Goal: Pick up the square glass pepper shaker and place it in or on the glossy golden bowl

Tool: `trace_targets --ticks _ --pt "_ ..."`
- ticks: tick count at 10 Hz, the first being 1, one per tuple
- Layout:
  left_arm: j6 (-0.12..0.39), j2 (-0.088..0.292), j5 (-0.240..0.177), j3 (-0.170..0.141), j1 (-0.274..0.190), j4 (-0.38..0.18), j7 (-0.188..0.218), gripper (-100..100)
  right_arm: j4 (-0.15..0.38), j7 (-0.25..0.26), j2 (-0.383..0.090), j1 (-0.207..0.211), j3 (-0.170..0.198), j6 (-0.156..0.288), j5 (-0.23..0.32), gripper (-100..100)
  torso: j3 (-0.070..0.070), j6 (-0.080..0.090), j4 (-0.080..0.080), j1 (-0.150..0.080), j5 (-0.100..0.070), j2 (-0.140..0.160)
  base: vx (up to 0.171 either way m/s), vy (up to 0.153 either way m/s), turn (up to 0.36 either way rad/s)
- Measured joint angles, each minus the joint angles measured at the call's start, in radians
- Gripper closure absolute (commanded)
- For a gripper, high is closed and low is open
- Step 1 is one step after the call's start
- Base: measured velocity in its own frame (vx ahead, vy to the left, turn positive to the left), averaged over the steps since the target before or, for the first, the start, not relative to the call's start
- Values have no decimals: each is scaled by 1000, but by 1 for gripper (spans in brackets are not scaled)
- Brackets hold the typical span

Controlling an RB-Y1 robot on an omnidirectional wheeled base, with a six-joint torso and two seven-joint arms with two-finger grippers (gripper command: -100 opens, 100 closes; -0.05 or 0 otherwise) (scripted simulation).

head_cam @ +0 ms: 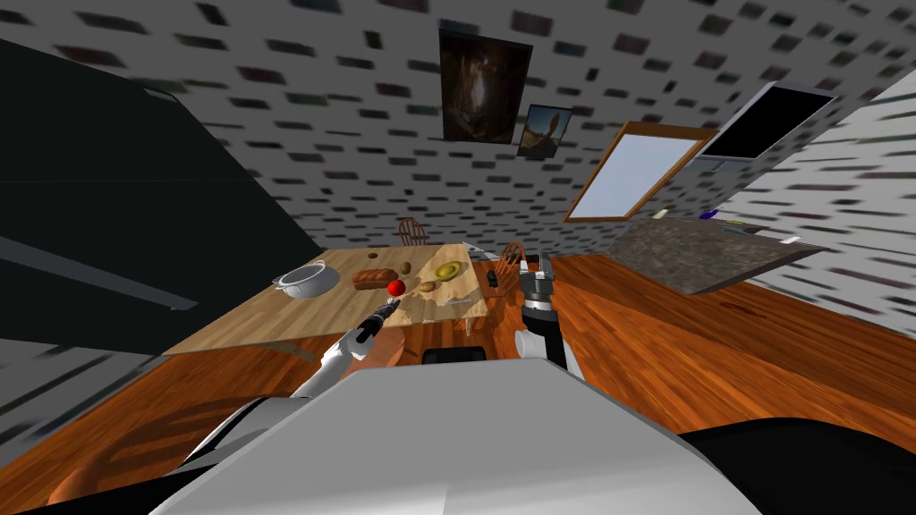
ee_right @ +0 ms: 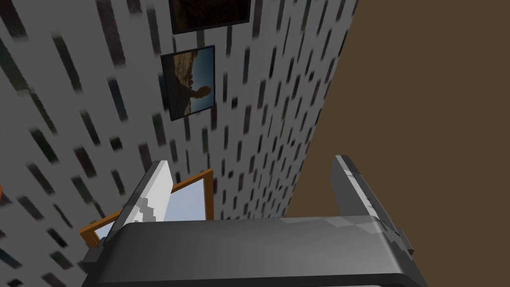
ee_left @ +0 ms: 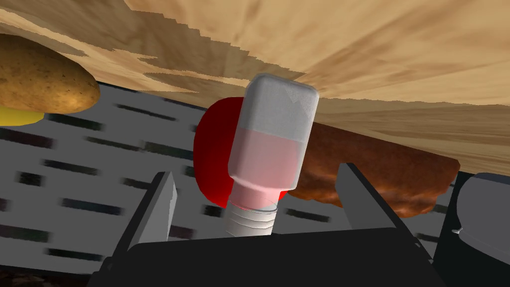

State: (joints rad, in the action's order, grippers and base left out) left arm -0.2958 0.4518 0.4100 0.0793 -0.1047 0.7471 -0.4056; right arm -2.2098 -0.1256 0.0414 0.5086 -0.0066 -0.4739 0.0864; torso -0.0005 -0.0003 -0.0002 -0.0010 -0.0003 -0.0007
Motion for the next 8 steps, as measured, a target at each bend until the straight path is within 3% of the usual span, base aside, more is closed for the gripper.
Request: trace_targets --ticks 1,3,4,8 --pt "0 0 0 0 0 0 0 -100 0 0 0 0 0 0 0 0 0 0 0 0 0 1 108 20 84" --pt "-17 -23 5 -14 17 -1 -27 -100 0 0 0 0 0 0 0 0 -5 0 -2 1 0 -9 135 5 41" --pt "-19 -24 5 -15 17 0 -31 100 0 0 0 0 0 0 0 0 -3 0 -1 1 0 -6 14 0 -2" --pt "-20 -23 6 -15 16 1 -32 100 0 0 0 0 0 0 0 0 0 0 0 2 1 0 2 1 -1"
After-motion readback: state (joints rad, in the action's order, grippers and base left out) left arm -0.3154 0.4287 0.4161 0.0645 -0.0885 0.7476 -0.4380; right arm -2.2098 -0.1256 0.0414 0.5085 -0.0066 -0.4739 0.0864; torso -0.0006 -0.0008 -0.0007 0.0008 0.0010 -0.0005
